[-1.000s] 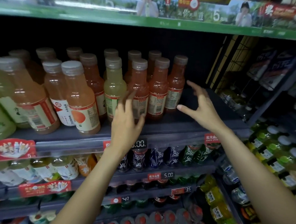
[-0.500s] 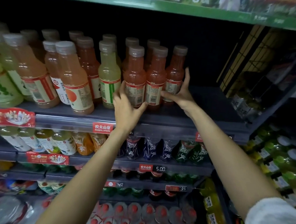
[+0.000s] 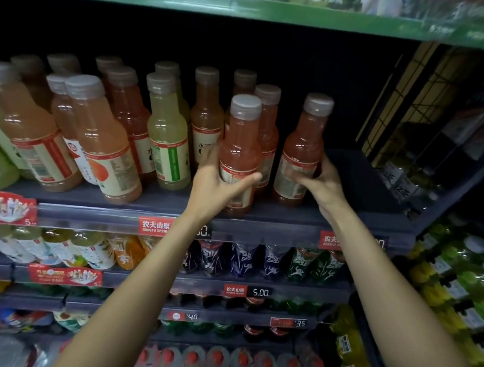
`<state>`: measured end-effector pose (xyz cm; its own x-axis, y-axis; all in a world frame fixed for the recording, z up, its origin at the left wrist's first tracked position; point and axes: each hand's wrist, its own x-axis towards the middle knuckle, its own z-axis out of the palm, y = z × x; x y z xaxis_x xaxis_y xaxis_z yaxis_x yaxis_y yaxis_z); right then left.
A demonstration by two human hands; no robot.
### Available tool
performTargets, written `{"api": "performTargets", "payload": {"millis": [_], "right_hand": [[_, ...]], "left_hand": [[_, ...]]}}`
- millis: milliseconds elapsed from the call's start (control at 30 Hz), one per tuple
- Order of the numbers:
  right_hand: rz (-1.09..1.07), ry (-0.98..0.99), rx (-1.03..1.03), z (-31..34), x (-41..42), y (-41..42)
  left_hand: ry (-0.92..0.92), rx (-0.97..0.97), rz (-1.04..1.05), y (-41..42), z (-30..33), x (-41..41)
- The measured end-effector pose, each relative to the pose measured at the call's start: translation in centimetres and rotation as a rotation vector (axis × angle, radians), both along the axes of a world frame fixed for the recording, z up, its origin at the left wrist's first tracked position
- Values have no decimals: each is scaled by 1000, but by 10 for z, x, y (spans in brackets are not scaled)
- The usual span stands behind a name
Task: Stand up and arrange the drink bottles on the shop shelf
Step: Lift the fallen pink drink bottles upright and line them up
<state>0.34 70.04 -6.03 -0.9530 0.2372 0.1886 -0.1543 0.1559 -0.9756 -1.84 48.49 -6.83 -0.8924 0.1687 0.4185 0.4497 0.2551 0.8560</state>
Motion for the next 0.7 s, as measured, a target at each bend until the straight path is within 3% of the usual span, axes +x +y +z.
{"api": "performTargets", "payload": {"millis": [167, 333, 700], "right_hand": [[193, -27, -16, -2, 8, 1], [293, -40, 58, 6, 4, -15], [96, -14, 37, 10, 18, 25]], "left_hand": [[-173, 89, -171, 4, 16, -2], [-147, 122, -211, 11, 21, -3], [-162, 242, -287, 70, 18, -7]]}}
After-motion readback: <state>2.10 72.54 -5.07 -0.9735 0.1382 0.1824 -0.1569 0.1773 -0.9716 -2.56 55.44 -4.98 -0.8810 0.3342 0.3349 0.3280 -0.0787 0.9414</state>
